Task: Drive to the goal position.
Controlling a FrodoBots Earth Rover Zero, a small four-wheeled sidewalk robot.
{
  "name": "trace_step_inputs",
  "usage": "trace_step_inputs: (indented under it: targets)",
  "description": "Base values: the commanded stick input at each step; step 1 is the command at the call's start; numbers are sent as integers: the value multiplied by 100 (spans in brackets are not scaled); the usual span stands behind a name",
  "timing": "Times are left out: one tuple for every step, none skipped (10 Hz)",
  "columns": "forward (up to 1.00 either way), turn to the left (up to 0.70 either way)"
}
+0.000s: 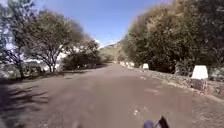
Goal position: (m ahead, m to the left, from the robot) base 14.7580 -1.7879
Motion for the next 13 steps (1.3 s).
trace_step_inputs:
  targets:
    - [50, 0]
    - [50, 0]
    - [50, 0]
    - [50, 0]
    - [50, 0]
    - [50, 0]
    - [50, 0]
    - [50, 0]
    - [50, 0]
    - [50, 0]
    - [50, 0]
    - [50, 0]
    - [50, 0]
